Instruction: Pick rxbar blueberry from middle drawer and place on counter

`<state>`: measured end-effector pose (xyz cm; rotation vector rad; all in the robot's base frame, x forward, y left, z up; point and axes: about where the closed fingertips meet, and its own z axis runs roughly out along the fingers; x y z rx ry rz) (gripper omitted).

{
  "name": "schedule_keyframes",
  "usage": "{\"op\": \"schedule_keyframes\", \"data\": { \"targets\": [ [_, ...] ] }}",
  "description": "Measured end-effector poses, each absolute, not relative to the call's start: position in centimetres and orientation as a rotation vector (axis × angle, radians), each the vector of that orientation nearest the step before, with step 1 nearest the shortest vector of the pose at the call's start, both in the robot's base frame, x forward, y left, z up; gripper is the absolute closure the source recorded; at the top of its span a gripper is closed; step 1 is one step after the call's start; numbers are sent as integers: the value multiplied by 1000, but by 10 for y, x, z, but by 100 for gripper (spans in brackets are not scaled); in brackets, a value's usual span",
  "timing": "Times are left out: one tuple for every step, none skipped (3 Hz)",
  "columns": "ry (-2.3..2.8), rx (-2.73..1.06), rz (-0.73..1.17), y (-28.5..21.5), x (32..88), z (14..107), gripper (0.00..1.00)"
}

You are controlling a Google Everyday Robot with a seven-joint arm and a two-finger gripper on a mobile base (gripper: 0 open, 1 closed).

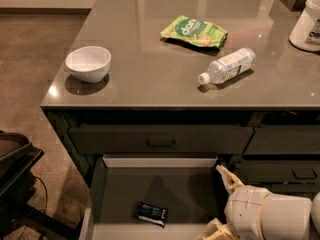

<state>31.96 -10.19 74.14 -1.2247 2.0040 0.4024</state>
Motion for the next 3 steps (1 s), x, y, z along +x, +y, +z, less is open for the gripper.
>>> {"op": "schedule_keyframes", "data": {
  "targets": [
    [2010,-1188,407,-98,316,733,0],
    [2005,-1076,447,-88,312,702,0],
    [1882,-1035,443,-62,350,685,0]
  ]
}}
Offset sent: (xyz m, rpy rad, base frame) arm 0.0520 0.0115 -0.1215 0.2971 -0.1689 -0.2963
